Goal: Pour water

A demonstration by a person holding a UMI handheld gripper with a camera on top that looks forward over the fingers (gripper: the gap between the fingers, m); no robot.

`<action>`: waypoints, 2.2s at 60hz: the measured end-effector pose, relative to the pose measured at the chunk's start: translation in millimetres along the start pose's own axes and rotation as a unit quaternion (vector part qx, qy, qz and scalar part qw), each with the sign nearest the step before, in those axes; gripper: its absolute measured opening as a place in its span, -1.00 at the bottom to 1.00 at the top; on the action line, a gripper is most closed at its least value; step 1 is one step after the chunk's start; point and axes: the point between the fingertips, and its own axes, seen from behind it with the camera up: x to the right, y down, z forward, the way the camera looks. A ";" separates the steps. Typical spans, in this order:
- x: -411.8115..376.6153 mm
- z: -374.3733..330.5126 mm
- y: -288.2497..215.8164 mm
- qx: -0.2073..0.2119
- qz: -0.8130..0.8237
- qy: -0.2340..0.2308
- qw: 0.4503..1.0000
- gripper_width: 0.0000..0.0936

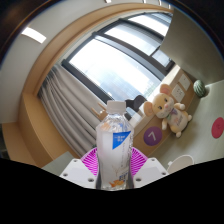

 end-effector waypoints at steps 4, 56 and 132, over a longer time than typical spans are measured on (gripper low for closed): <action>1.3 -4.0 -23.0 0.006 -0.115 0.025 0.993 -0.22; 325.0 -50.5 -124.9 -0.023 -0.407 0.319 0.856 -0.17; 148.3 -210.4 49.2 -0.157 -0.408 0.166 0.884 0.53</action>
